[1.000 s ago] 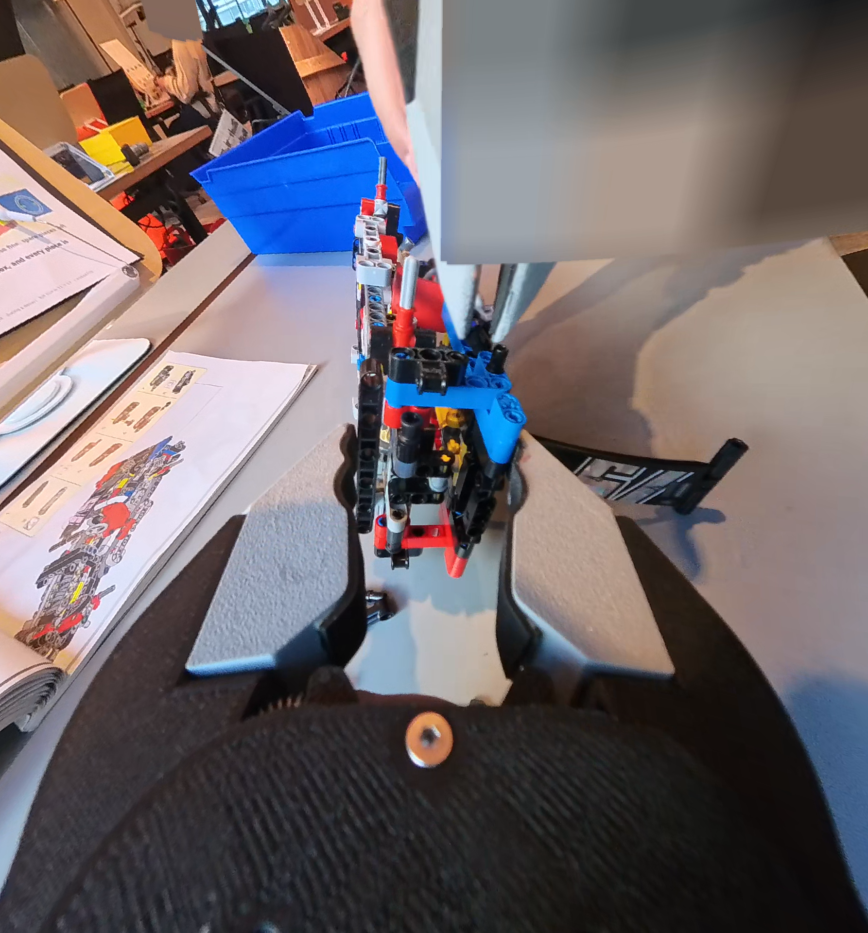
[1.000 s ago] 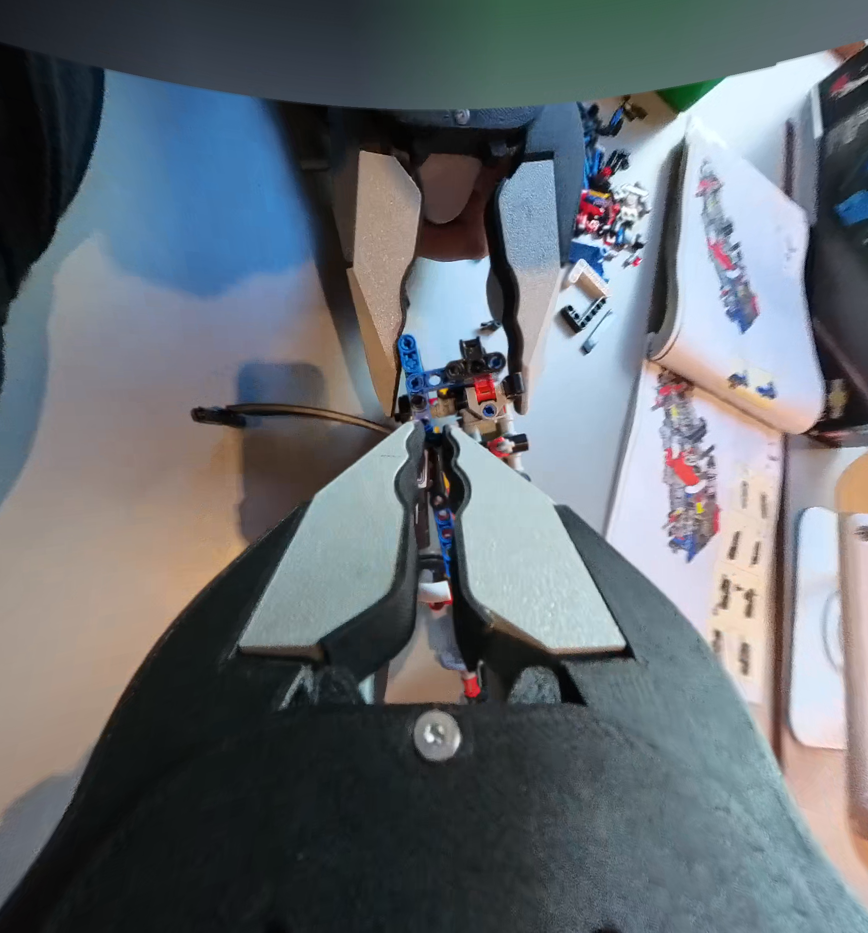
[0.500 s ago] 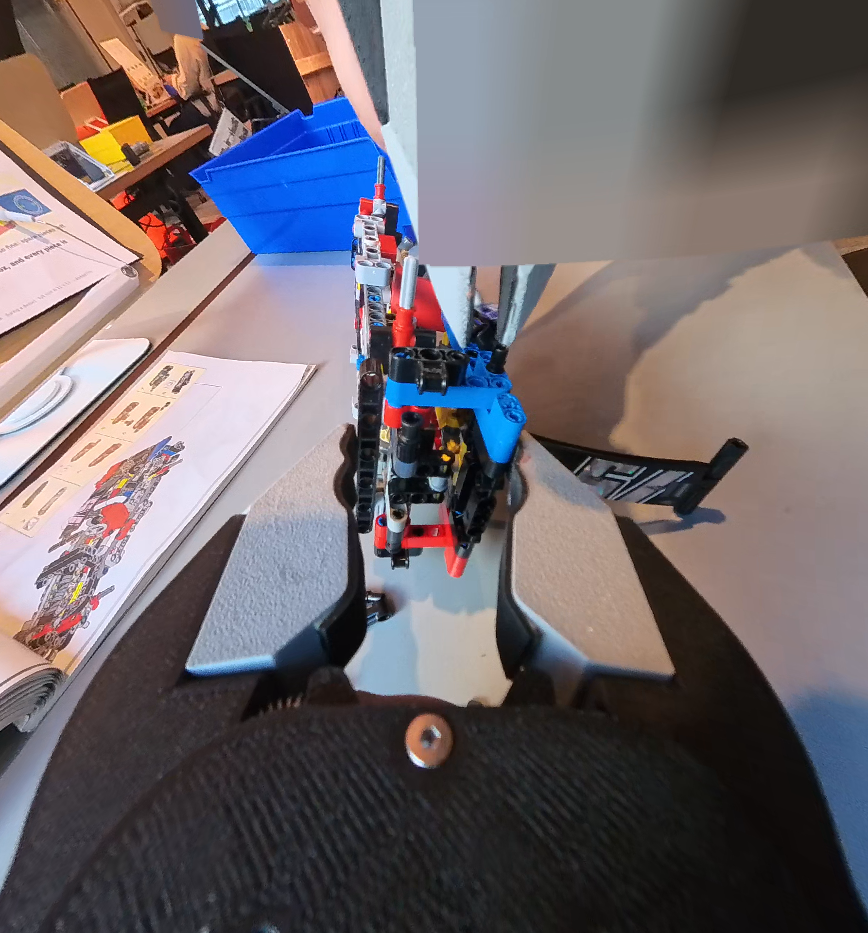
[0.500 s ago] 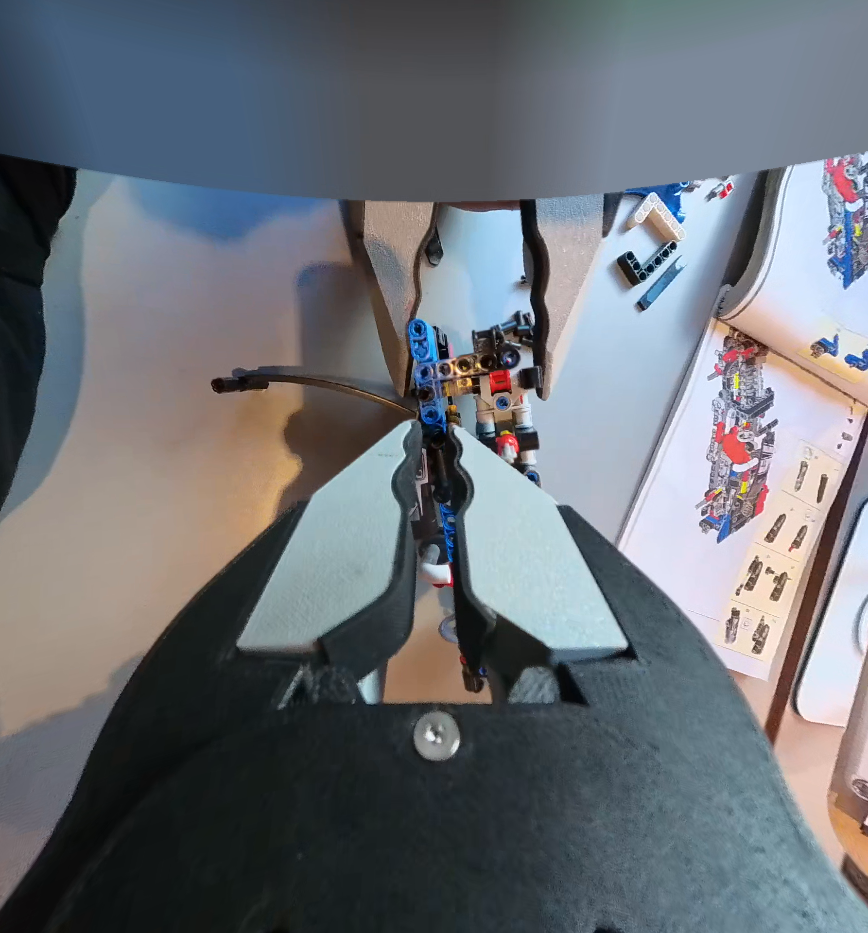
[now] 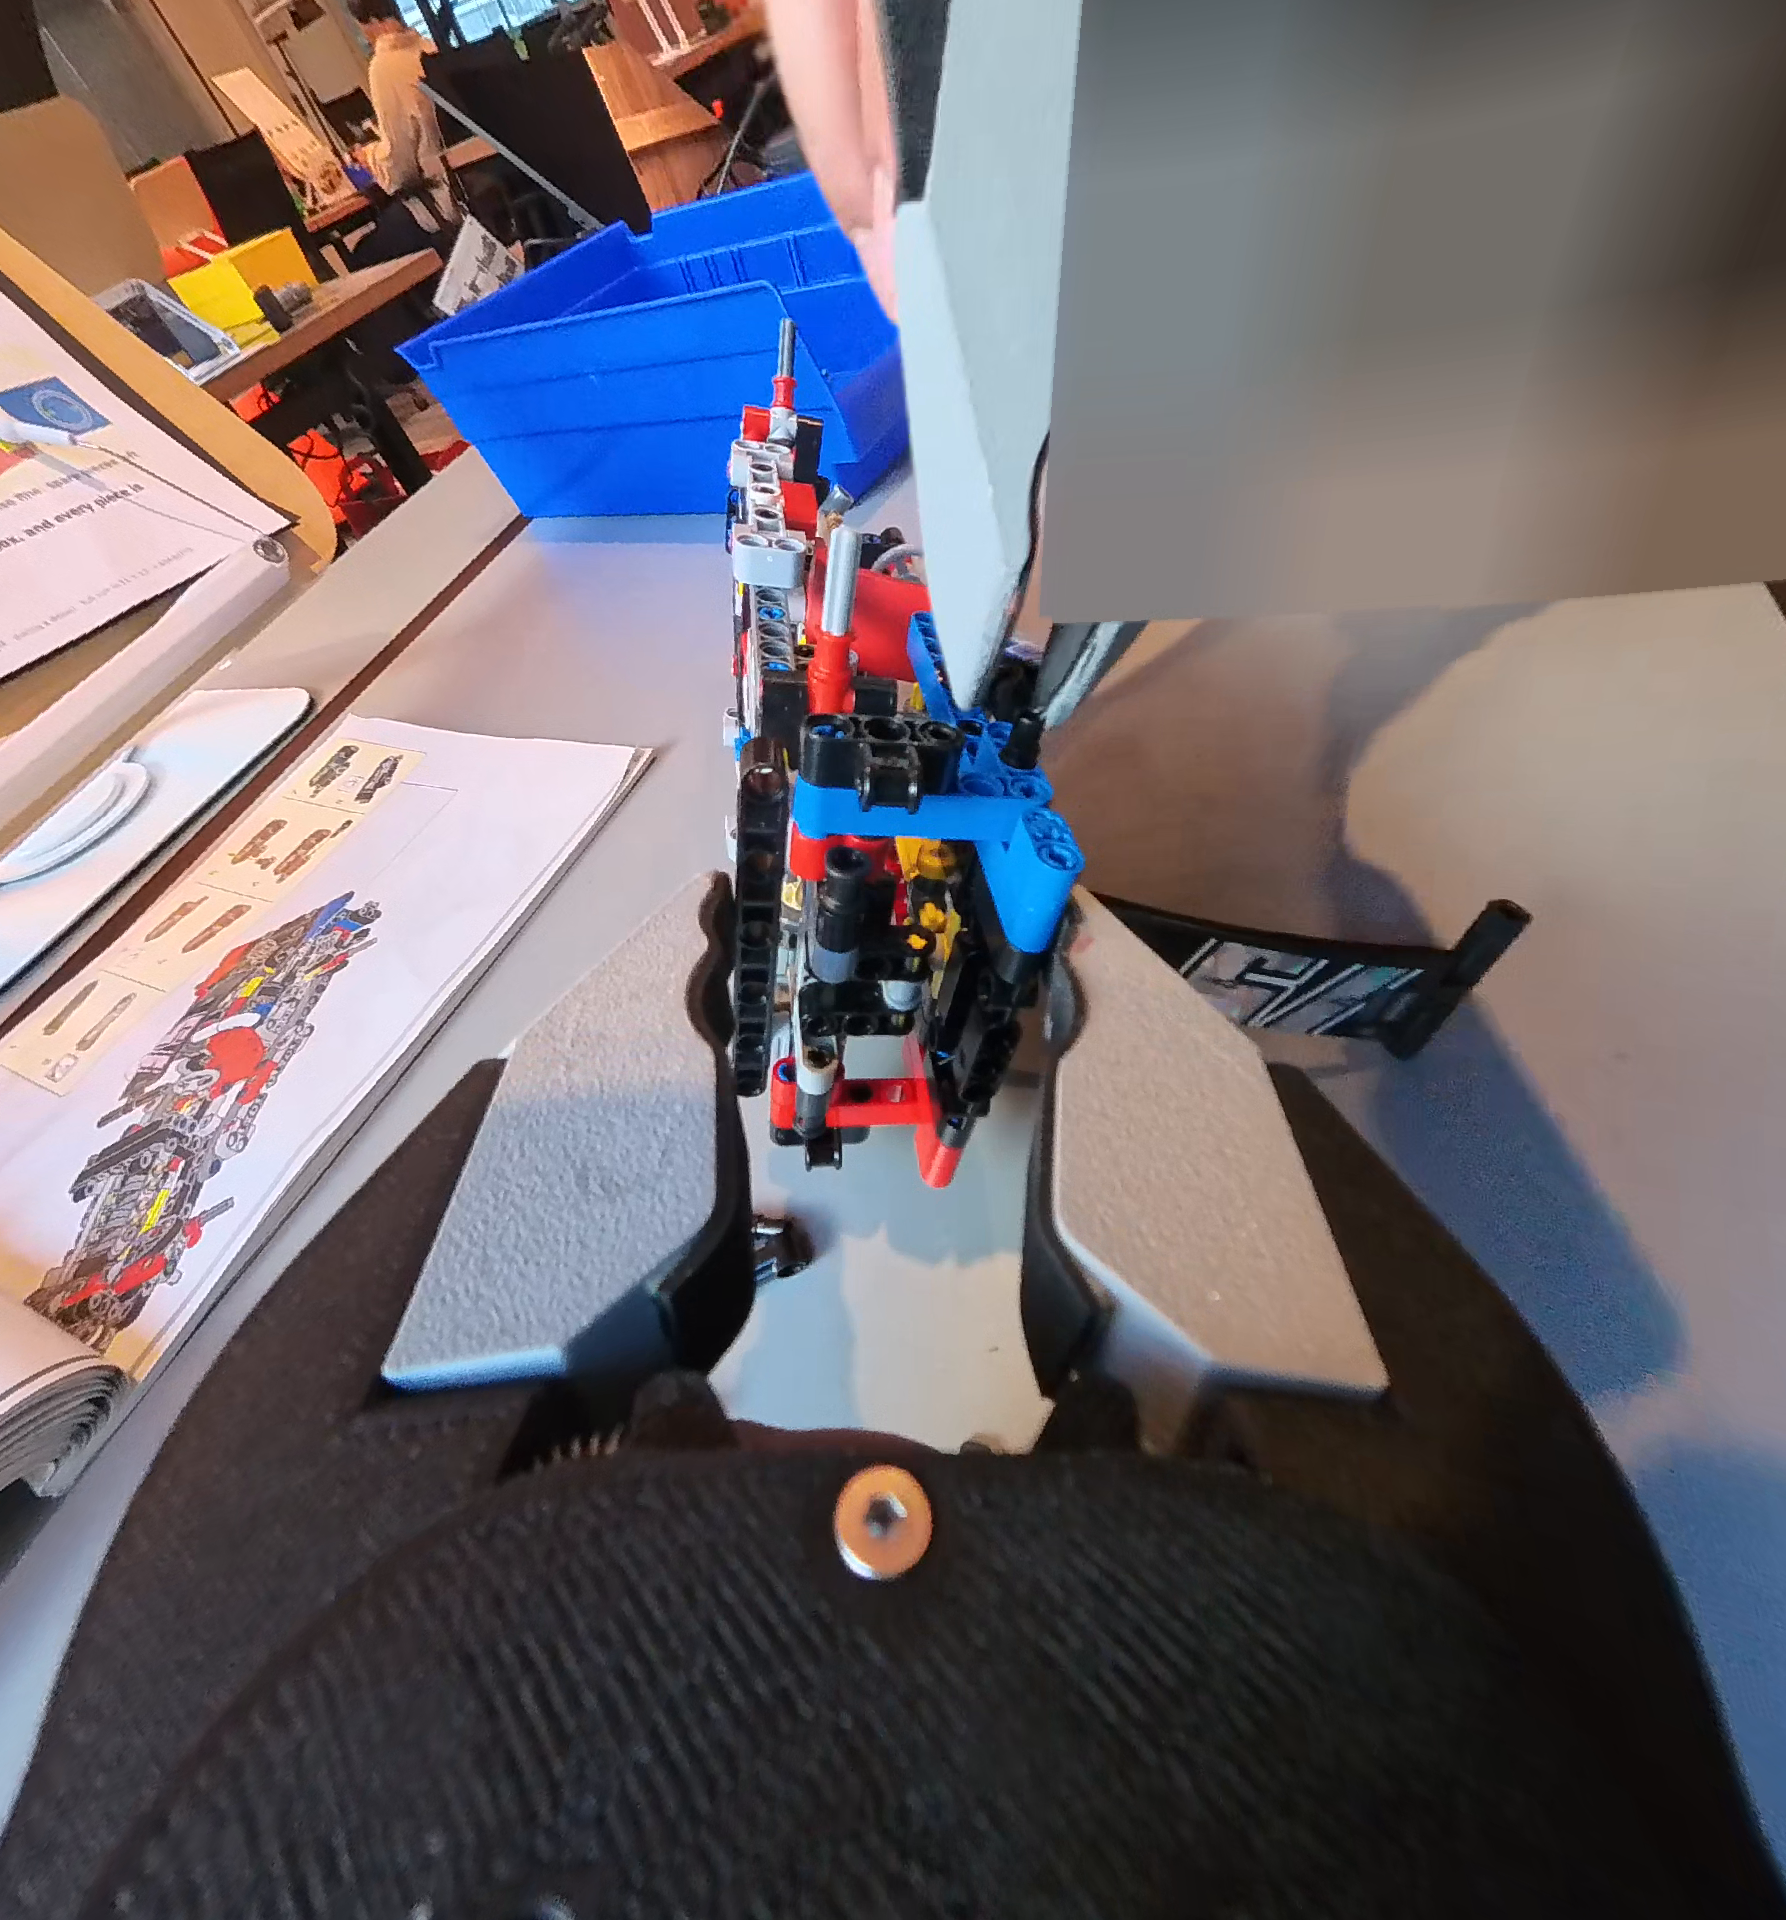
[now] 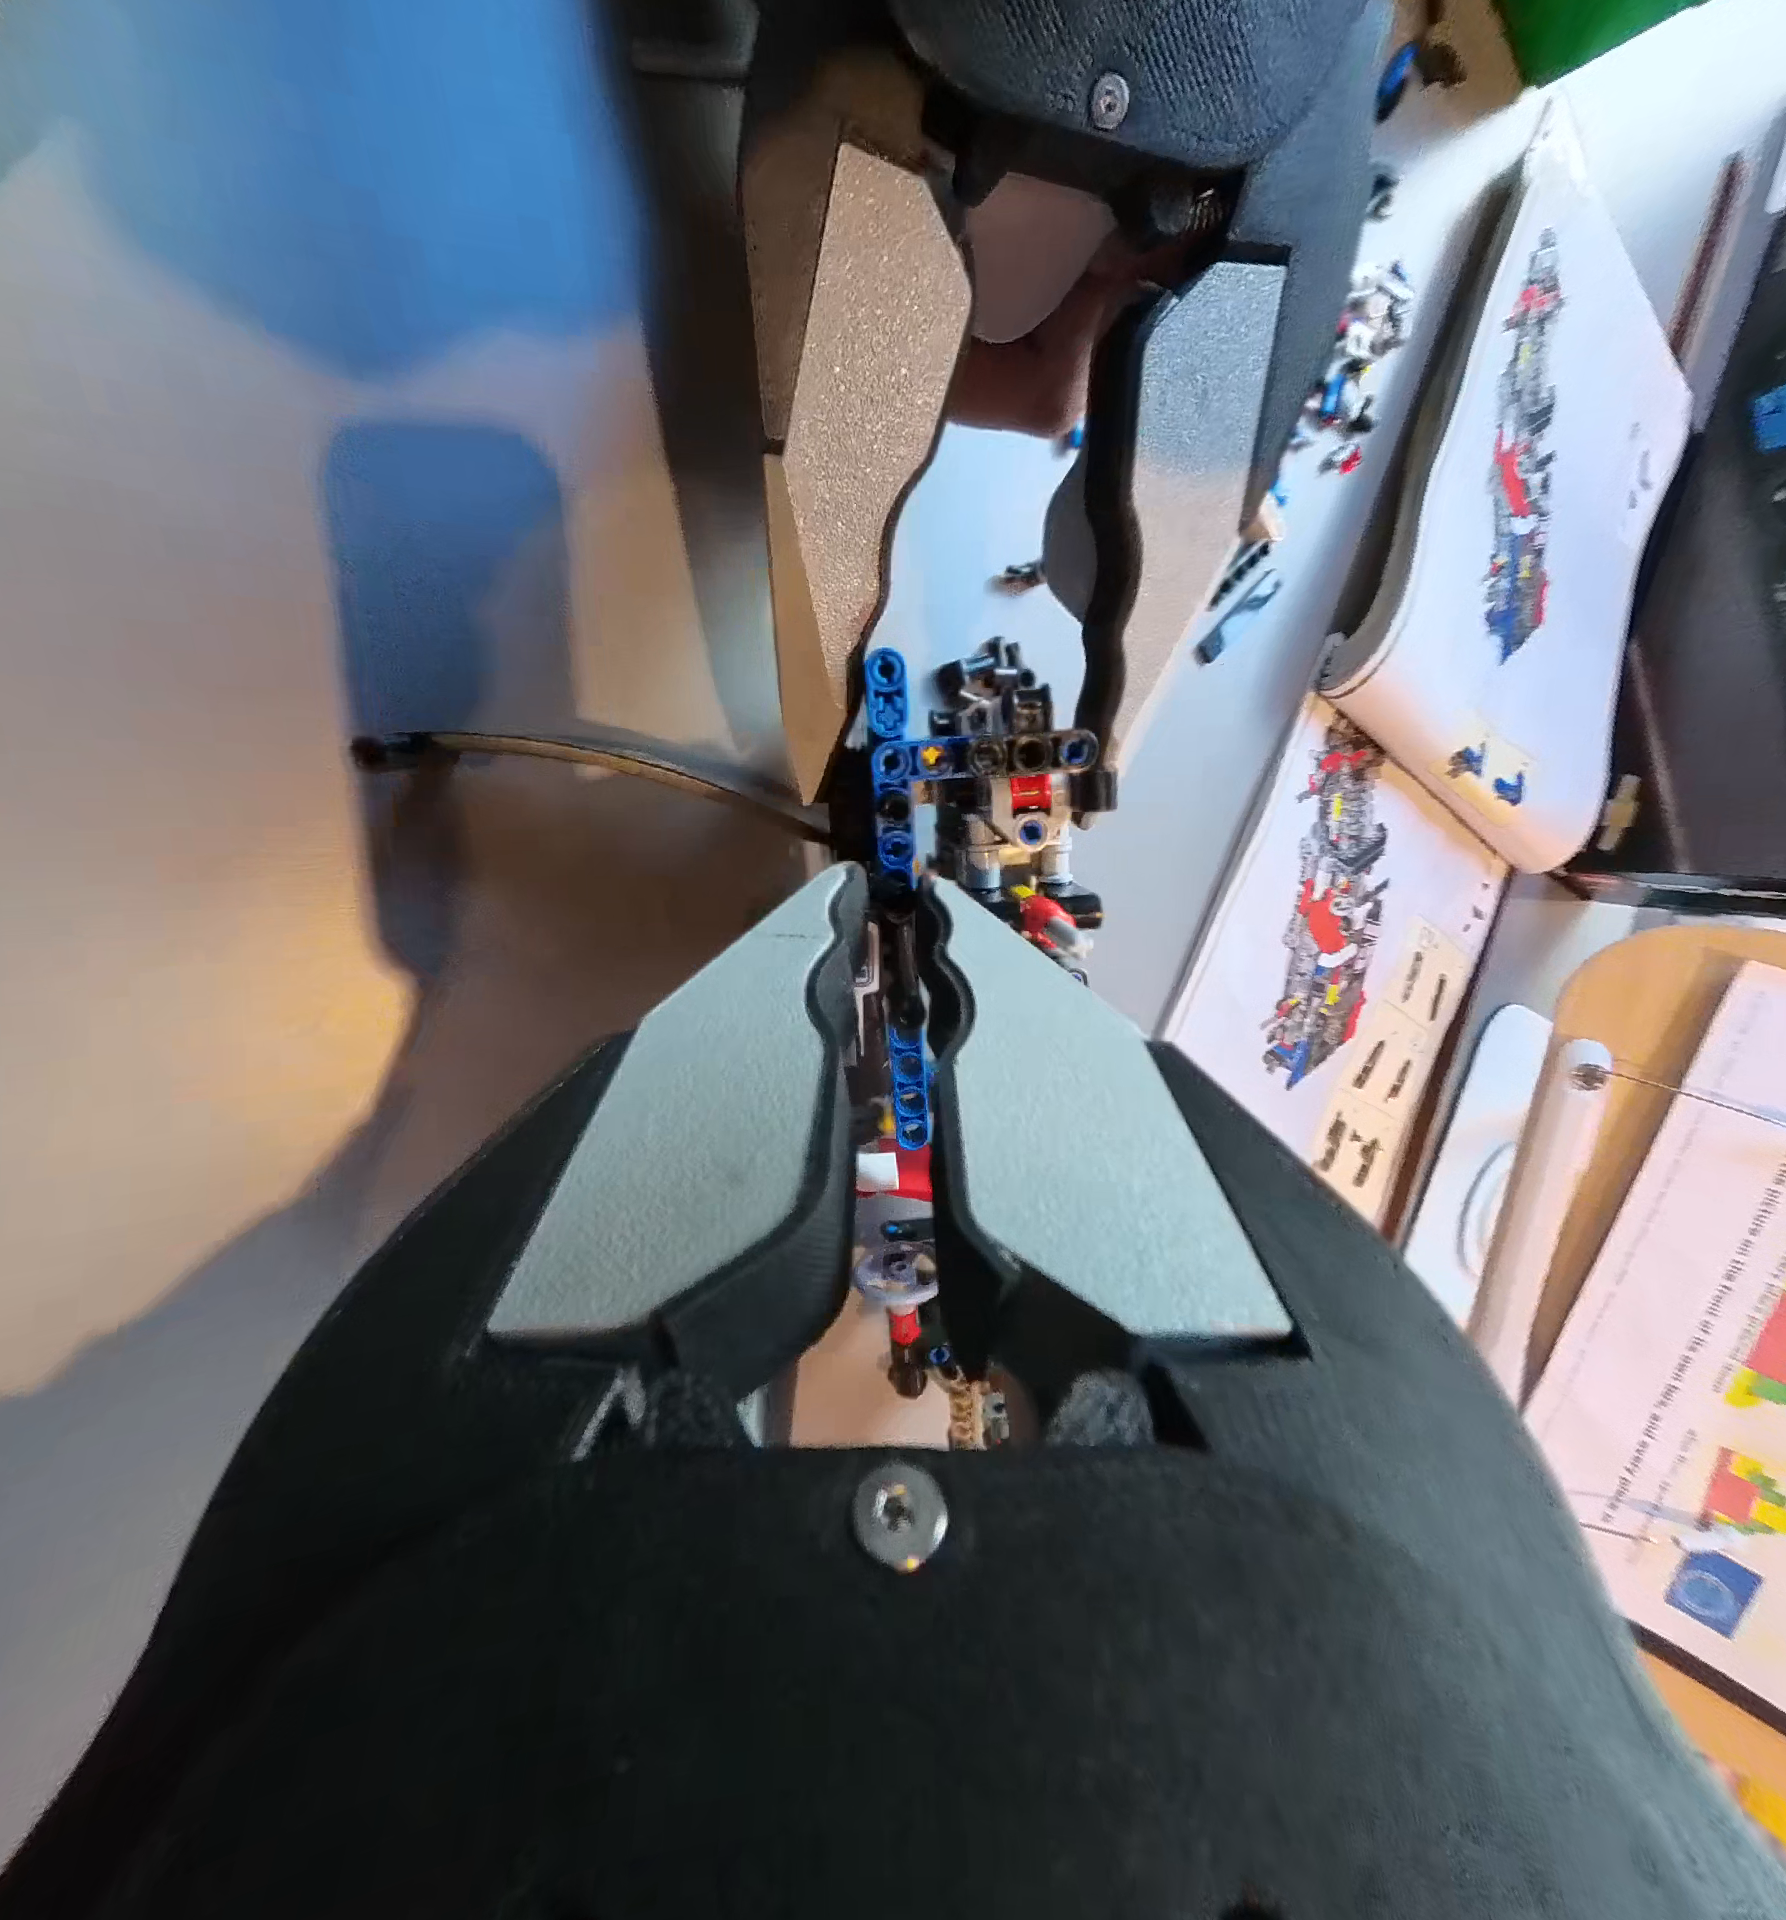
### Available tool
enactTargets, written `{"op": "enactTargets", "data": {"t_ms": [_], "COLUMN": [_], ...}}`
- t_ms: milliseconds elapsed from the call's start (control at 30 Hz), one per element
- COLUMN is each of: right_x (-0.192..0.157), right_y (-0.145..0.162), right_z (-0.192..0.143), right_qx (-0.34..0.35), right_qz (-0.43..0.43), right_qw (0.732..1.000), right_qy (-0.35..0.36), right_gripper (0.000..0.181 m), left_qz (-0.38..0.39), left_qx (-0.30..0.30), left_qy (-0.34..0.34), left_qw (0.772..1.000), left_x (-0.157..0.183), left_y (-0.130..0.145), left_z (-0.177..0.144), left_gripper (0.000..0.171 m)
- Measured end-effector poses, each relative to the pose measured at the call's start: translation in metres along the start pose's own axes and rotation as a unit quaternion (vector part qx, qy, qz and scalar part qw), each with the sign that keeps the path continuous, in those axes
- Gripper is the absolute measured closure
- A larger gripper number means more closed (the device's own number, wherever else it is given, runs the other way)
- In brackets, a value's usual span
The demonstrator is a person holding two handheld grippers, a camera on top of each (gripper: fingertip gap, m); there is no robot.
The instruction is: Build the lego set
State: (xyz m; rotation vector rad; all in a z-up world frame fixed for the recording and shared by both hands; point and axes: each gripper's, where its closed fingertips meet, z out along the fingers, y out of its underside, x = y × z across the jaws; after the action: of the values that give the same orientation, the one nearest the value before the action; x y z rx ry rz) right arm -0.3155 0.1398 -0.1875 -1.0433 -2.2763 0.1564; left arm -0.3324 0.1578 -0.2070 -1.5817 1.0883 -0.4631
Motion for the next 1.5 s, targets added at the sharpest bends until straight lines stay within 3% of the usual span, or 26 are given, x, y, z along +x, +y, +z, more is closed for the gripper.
{"op": "enactTargets", "data": {"t_ms": [300, 367, 533, 700, 1100, 1500], "right_x": [0.006, 0.010, 0.008, 0.009, 0.002, -0.004], "right_y": [0.001, 0.006, 0.005, -0.005, 0.002, 0.005], "right_z": [-0.008, -0.010, -0.014, -0.017, -0.006, 0.001], "right_qx": [0.058, 0.046, 0.058, 0.078, 0.010, -0.063], "right_qz": [0.028, 0.017, 0.022, 0.076, 0.087, 0.041], "right_qw": [0.993, 0.992, 0.993, 0.994, 0.994, 0.989], "right_qy": [0.094, 0.120, 0.098, 0.009, -0.064, -0.128], "right_gripper": [0.181, 0.181, 0.181, 0.176, 0.175, 0.175], "left_qz": [-0.001, 0.001, 0.000, 0.000, 0.000, 0.002], "left_qx": [0.000, 0.000, 0.001, 0.001, 0.000, -0.004], "left_qy": [0.001, 0.003, 0.003, 0.003, 0.002, -0.001], "left_qw": [1.000, 1.000, 1.000, 1.000, 1.000, 1.000], "left_x": [0.001, 0.001, 0.001, 0.001, 0.001, 0.002], "left_y": [0.000, 0.000, 0.001, 0.001, 0.001, 0.001], "left_z": [0.001, 0.001, 0.001, 0.001, 0.001, 0.001], "left_gripper": [0.114, 0.114, 0.114, 0.114, 0.114, 0.114]}}
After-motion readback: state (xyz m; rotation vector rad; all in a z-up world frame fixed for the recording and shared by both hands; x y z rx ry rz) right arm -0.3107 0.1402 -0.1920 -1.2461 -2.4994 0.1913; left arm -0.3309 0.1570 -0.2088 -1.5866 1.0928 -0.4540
